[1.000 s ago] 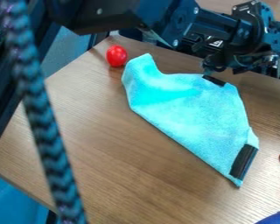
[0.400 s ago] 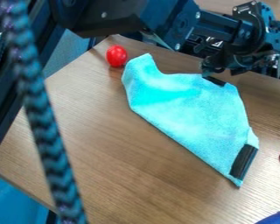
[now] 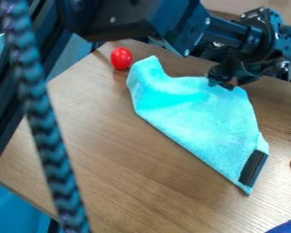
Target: Unfold the cloth from right to left
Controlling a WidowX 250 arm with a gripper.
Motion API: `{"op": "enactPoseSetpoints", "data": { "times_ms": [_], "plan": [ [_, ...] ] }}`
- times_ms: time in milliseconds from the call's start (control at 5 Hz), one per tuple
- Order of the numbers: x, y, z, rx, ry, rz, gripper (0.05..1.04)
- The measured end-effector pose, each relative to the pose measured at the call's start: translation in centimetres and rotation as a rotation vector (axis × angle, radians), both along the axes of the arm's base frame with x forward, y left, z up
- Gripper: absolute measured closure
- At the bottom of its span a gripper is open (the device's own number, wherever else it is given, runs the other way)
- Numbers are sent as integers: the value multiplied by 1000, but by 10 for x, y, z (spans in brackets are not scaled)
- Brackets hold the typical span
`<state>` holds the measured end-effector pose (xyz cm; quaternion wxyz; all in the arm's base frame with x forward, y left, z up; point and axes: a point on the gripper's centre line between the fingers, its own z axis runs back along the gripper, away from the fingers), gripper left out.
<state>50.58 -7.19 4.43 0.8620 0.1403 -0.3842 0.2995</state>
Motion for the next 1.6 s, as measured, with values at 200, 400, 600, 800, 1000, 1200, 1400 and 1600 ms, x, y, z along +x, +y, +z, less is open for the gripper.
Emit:
{"op": "enactPoseSetpoints", "data": {
  "times_ms": [200,400,600,800,1000,1200,1400,1600],
  "plan": [
    [-1,-1,0,-6,8,-4,110],
    [-1,-3,-2,-19,18,-16,394],
    [-2,-3,-6,-24,20,-16,719],
    [-2,-4,-7,-29,17,-19,904],
    [-3,-4,-7,-30,18,-15,1016],
    [-2,-6,-9,-43,11,-42,1032],
    [-3,-11,28,-104,-95,-82,1032],
    [-8,-14,74,-184,-233,-91,1032]
  ]
}}
